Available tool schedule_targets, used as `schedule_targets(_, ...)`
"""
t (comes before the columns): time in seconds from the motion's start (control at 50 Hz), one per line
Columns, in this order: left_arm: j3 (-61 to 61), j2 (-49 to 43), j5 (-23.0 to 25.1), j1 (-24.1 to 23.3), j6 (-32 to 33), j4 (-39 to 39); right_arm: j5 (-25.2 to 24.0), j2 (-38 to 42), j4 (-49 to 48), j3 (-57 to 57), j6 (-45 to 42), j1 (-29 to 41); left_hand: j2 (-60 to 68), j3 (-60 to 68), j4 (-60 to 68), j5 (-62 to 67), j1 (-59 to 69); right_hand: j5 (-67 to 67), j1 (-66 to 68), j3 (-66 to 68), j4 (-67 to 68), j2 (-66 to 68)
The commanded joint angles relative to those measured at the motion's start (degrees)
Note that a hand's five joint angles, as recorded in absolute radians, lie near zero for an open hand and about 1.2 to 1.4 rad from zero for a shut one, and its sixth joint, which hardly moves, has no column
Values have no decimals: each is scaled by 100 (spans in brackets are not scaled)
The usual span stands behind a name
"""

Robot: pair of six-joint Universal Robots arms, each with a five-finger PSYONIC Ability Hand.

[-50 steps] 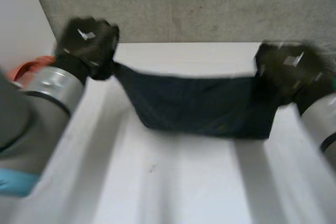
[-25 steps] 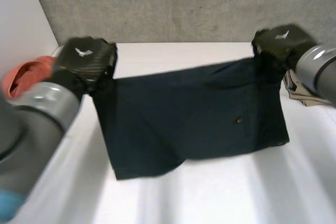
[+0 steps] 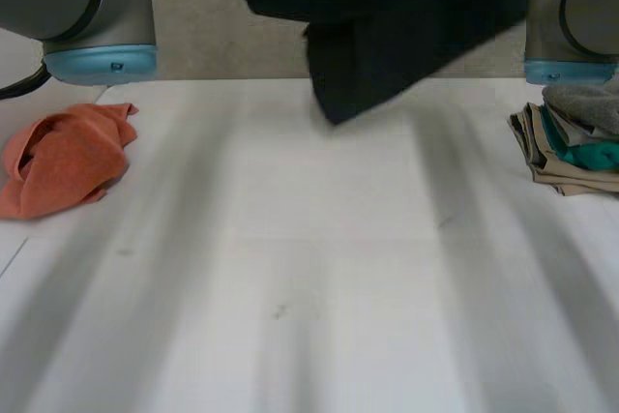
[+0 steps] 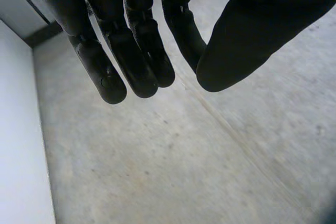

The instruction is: Fold the laundry.

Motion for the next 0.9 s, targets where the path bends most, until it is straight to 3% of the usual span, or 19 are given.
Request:
schedule_targets(0.02,-1494,354,12,20,16,122,-225,206,568,397,20,64,1137,1159,1118,1267,1419,1208,1667,1232,1131,6073)
schedule_targets(0.24,-3489,-65,39,-33,25,122,-225,611,1552,1442,-190,72,1137,1159,1118,1267,1419,1208,1667,1232,1131,6073)
schedule_targets(0.26,-3588,-172,30,-42,8,113,-234,602,1588,1478,-243,81,373,395,354,503,655,1208,1667,1232,1131,6073)
schedule_targets(0.32,-3842,-523,-14,-146,-10,78,-234,488,1790,1514,-437,213,-5180,-5158,-5199,-5050,-4898,1208,1667,1232,1131,6073)
schedule_targets(0.36,-3913,-638,-41,-235,-27,52,-225,348,1869,1540,-490,309,-5790,-5768,-5809,-5659,-5508,1208,1667,1232,1131,6073)
schedule_targets(0.46,-4107,-744,-85,-393,-483,-141,-260,-354,2517,1601,-534,590,-5859,-5836,-5878,-5728,-5577,1208,1667,1232,1131,6073)
schedule_targets(0.62,-4037,-744,-6,-560,-2354,-932,-207,-1085,3538,1610,-516,1004,-5859,-5836,-5878,-5728,-5577,1208,1667,1232,1131,6073)
schedule_targets(0.66,-4011,-770,12,-586,-2575,-977,-199,-1191,3679,1619,-507,1109,-5859,-5836,-5878,-5728,-5577,1208,1667,1232,1131,6073)
schedule_targets(0.82,-3528,-1324,-32,-630,-2822,-1091,12,-1981,4163,1760,-463,1496,-5490,-5468,-5509,-5360,-5208,1208,1667,1232,1131,6073)
schedule_targets(0.9,-3413,-1552,-14,-639,-2866,-1398,267,-2324,4163,1804,-472,1549,-3411,-3388,-3430,-3280,-3129,1208,1667,1232,1131,6073)
